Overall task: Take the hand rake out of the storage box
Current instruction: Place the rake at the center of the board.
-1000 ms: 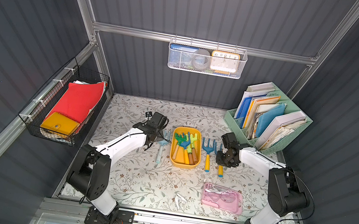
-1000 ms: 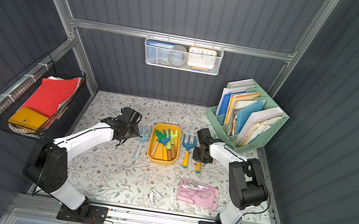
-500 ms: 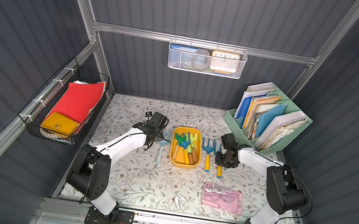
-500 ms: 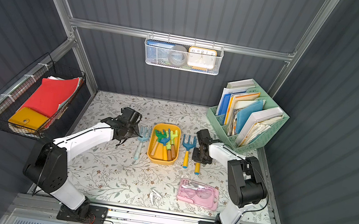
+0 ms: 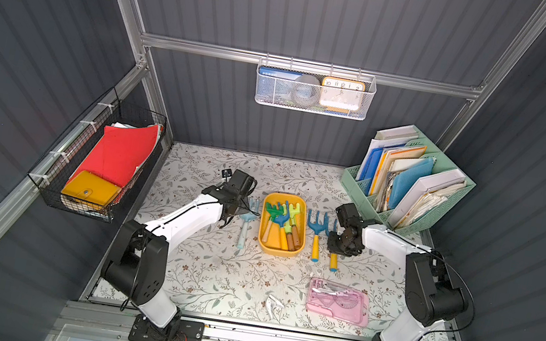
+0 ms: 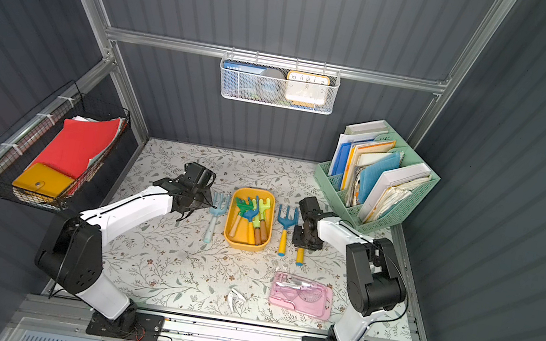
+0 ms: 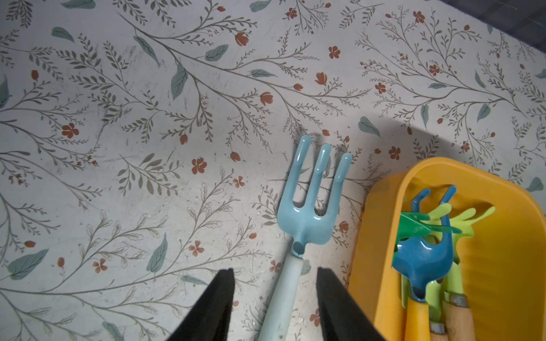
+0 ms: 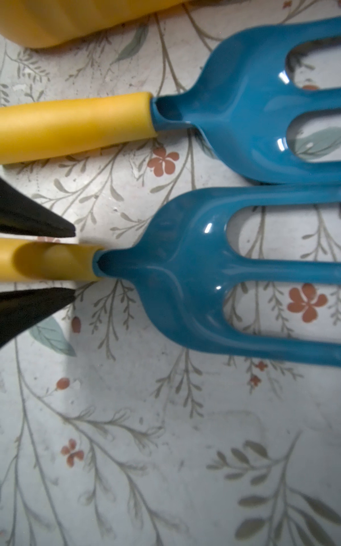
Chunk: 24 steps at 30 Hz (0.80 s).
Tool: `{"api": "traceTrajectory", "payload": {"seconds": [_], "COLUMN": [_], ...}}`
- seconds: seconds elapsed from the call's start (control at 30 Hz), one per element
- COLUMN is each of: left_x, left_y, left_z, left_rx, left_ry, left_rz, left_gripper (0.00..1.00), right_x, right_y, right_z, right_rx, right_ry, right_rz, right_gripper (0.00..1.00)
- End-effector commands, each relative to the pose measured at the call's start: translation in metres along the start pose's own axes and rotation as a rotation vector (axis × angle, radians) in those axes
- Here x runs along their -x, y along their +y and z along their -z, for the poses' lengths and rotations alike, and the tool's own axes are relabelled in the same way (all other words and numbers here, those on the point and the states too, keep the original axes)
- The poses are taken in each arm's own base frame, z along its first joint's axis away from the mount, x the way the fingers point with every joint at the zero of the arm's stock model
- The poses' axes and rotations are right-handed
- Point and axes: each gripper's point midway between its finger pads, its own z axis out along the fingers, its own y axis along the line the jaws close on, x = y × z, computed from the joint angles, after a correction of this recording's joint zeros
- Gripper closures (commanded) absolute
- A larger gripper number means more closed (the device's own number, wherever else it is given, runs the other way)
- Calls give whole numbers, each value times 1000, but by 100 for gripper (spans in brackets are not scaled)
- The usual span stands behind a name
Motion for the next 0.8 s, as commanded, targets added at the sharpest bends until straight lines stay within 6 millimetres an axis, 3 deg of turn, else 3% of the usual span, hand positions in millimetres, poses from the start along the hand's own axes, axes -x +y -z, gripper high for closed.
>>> {"api": "traceTrajectory", "payload": {"seconds": [0.0,0.17,0.4,0.53,0.77], "left_x": [9,-3,-22,-41,-69], "left_y": [-4,-30,-89,-115,-124], "left_z": [8,5,15,9,-16], "left_rx": [-25,-124,-180,-180,-120], "left_ry": [-13,33,27,45,93], "left_rz": [-7,-35,-119,-171,-213], "left_gripper": [49,49,49,50,51], "right_x": [9,22,38,38,36], "right_y": [2,5,18,21,24], "right_z": [18,46,86,93,91], "right_rx": [8,19,98,124,144], "right_ry": [-21,-71,-166,-179,-177], "right_rz": [7,15,-5,-23,-44], "right_gripper": [64,62,58,58,58]}}
